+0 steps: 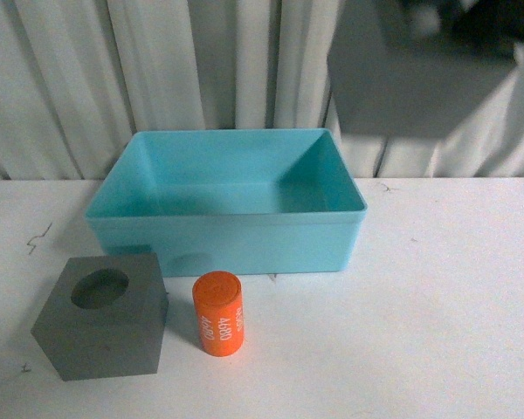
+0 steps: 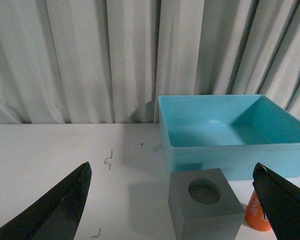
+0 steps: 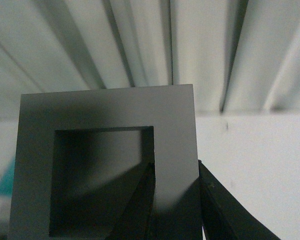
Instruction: Place gray and orange parts in blue box
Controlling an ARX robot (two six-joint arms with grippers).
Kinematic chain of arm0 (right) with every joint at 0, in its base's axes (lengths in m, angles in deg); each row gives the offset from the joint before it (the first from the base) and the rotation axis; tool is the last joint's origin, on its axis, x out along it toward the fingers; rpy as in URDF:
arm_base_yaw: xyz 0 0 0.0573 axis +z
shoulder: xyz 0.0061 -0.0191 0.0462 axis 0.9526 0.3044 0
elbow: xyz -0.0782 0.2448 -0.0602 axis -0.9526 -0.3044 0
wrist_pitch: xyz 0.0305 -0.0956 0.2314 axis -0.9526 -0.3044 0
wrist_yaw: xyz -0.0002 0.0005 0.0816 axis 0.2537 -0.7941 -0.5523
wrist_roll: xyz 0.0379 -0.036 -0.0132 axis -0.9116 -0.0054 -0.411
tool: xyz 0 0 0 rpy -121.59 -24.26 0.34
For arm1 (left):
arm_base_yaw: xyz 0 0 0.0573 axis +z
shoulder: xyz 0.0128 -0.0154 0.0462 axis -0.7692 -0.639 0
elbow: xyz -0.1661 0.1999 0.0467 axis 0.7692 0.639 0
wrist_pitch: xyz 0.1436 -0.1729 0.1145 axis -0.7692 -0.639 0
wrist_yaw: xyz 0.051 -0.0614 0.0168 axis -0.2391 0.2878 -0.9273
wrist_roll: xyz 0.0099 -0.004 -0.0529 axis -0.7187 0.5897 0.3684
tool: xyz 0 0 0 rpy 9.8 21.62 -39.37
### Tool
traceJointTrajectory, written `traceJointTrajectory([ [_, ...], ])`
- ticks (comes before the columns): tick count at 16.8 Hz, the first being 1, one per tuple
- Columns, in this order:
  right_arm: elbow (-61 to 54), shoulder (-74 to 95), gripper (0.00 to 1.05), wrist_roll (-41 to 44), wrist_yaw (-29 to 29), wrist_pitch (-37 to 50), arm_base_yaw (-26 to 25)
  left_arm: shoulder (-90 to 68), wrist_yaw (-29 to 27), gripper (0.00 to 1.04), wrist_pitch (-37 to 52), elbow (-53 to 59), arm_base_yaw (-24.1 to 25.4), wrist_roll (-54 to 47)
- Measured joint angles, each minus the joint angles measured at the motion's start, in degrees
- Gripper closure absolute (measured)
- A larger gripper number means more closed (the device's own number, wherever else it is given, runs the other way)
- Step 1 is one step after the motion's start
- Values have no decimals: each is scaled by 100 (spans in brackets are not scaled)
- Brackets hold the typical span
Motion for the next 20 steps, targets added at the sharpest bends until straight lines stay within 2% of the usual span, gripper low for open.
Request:
traceJointTrajectory([
  [1, 490, 223, 86, 144, 92, 173, -24, 0, -2, 7, 0, 0, 0, 0],
  [2, 1515, 1117, 86, 273, 133, -9, -44, 0, -2, 7, 0, 0, 0, 2],
  [3, 3300, 3073, 86, 155, 188, -885, 74, 0, 0, 7, 0, 0, 0, 0],
  [4, 4124, 3803, 86, 35, 269, -1274, 181, 0, -2, 7, 0, 0, 0, 0],
  [6, 4756, 4284, 86, -105, 328, -1537, 278, 0, -2, 7, 0, 0, 0, 2],
  [10, 5471, 5047, 86, -595, 549, -2037, 476, 0, -2, 7, 0, 0, 0, 2],
  [13, 5521, 5407, 86, -802, 841, -2173, 516, 0, -2, 7, 0, 0, 0, 0],
  [19, 5659, 5528, 86, -1040, 1056, -2262, 590, 0, -2, 7, 0, 0, 0, 0],
  [20, 5657, 5528, 79, -1078, 1067, -2260, 595, 0, -2, 7, 0, 0, 0, 2],
])
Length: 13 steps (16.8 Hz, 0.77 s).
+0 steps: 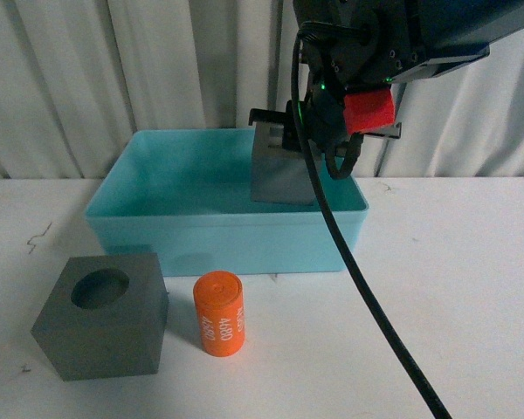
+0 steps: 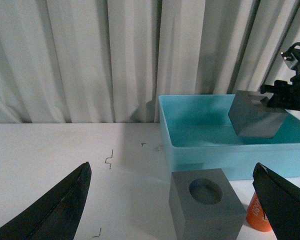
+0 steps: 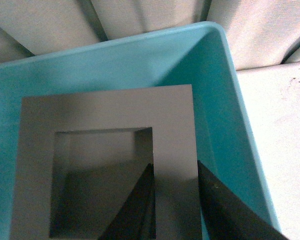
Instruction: Place gray and orange parts in blue box
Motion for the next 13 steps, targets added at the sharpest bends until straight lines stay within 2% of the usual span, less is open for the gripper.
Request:
traceJointTrajectory([
  [1, -33, -4, 66, -37, 74, 79, 0, 0, 0, 7, 0, 0, 0, 0],
  [2, -109, -39, 59, -81, 105, 201, -7, 0, 0, 7, 0, 0, 0, -2],
  [5, -931, -667, 26, -398, 87, 1021, -133, 0, 0, 7, 0, 0, 0, -2],
  [8, -1495, -1296, 13, -472, -37, 1469, -243, 0, -2, 7, 0, 0, 0, 0],
  [9, -2096, -2037, 4, -492, -181, 1932, -352, 0, 0, 7, 0, 0, 0, 0],
  [11, -3541, -3849, 7, -396, -251, 2575, -610, 0, 0, 7, 0, 0, 0, 0],
  [13, -5523, -5799, 6, -483, -299, 2385, -975, 0, 0, 7, 0, 0, 0, 0],
])
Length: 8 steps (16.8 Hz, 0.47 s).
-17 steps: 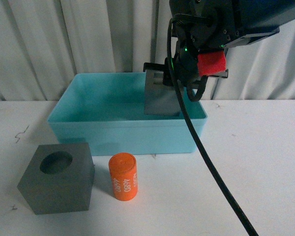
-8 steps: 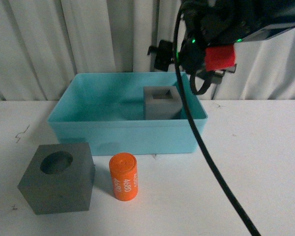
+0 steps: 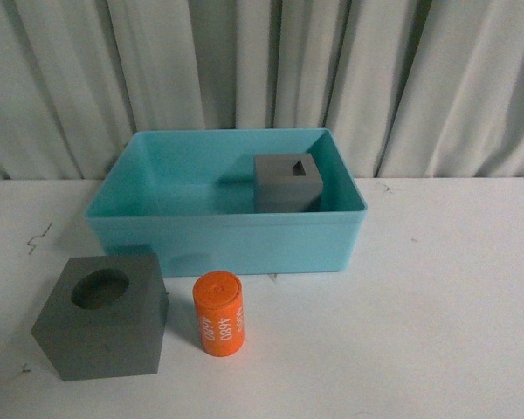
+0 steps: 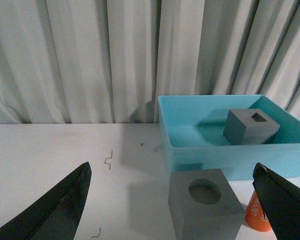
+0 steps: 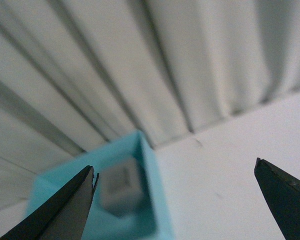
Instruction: Place gray and orange parts in blue box
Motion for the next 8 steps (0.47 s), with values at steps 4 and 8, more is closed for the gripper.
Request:
traceJointTrajectory([
  [4, -3222, -1644, 27, 1241, 103, 2057, -210, 0, 0, 7, 4, 0, -4, -2],
  [8, -4360, -2603, 77, 2437, -219, 2909, -581, 0, 0, 7, 0, 0, 4, -2],
])
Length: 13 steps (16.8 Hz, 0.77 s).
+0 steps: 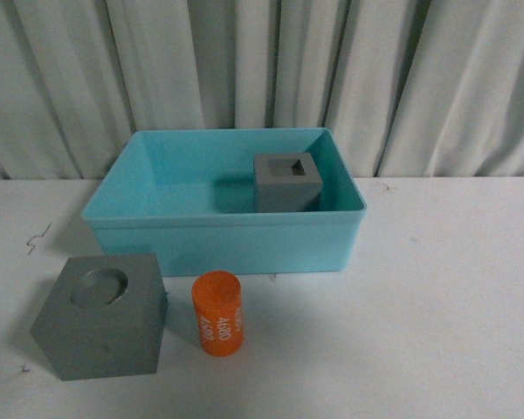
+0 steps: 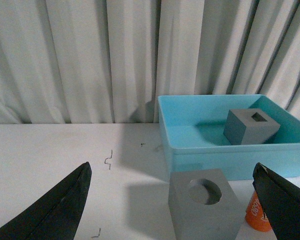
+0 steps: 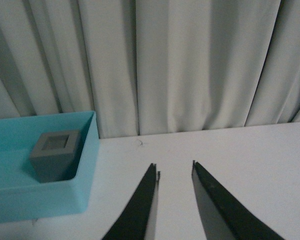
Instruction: Place gray and orange parts in blue box
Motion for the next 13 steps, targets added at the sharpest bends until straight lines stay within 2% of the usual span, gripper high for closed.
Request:
traceJointTrajectory([
  [2, -291, -409, 101, 61, -162, -94, -127, 0, -2, 7, 2, 0, 0, 2],
  [3, -417, -673, 103, 116, -219, -164, -186, 0, -2, 7, 2, 0, 0, 0],
  [4, -535, -881, 103, 120, -538, -297, -420, 0, 2, 7, 0, 0, 0, 0],
  [5, -662, -1082, 103, 118, -612, -433, -682, 0, -2, 7, 0, 0, 0, 2],
  [10, -999, -2129, 103, 118, -693, -1115, -662, 0, 0, 7, 0, 0, 0, 0],
  [11, -1161, -2203, 103, 118, -693, -804, -662, -2, 0, 7, 0, 0, 0, 0],
  [13, -1215, -2551, 103, 118, -693, -1290, -662, 0, 0, 7, 0, 0, 0, 0],
])
